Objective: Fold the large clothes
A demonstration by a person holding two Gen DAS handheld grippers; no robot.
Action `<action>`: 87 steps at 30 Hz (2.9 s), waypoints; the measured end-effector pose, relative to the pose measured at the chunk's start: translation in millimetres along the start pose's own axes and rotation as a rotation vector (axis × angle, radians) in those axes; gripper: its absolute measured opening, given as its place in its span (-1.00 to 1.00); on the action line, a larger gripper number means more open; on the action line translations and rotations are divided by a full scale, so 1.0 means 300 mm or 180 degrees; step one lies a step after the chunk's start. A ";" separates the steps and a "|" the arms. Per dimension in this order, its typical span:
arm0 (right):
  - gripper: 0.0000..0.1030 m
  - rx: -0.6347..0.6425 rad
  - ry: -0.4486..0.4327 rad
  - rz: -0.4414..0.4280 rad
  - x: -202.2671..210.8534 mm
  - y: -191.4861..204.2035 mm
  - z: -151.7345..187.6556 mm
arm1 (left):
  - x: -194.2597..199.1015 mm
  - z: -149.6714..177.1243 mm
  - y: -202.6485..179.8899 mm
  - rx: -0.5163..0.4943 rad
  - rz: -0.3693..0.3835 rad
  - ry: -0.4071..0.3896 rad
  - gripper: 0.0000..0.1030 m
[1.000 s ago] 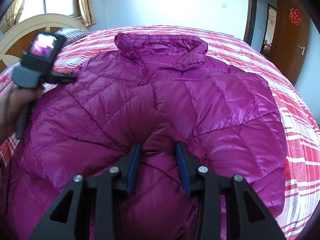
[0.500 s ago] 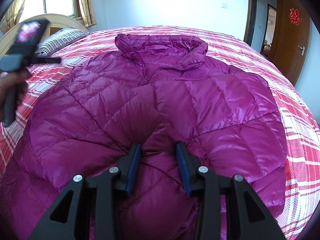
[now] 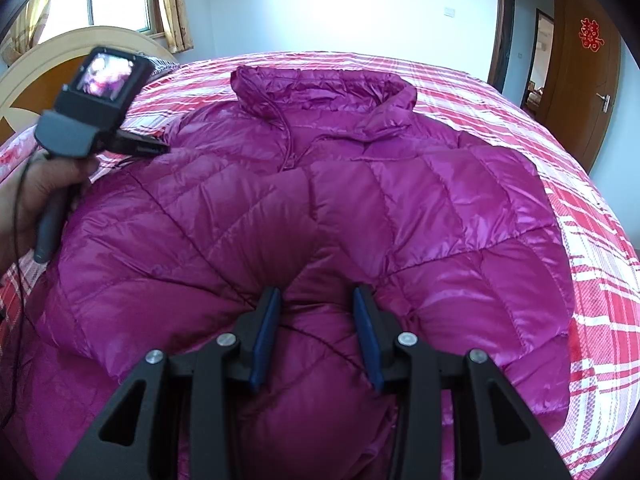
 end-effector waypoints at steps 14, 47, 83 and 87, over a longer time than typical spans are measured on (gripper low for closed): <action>0.21 0.0944 -0.0063 0.0232 -0.122 -0.111 -0.608 | 0.061 0.152 -0.309 0.0387 0.1460 0.0470 0.98; -0.73 0.2420 -0.0258 0.0971 -0.367 0.048 -0.386 | 0.128 0.066 -0.161 0.0741 0.1620 0.0196 0.98; -0.07 -0.0093 -0.0098 -0.0161 -0.293 -0.126 -0.603 | -0.109 -0.056 -0.340 0.0007 0.0945 0.0298 0.98; -0.38 0.0080 0.0208 0.0080 -0.391 -0.158 -0.491 | -0.023 -0.127 -0.280 0.0224 0.1004 0.0063 0.98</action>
Point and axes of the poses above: each gripper's, at about its wrist camera, not at the fingertips, and x roughly against the way its jaws point, y to its left, z to its underside, the point moved 8 cm from there along -x, roughly the way its jaws point, and after that the axes turned 3 degrees about x, right-handed, at the moved point
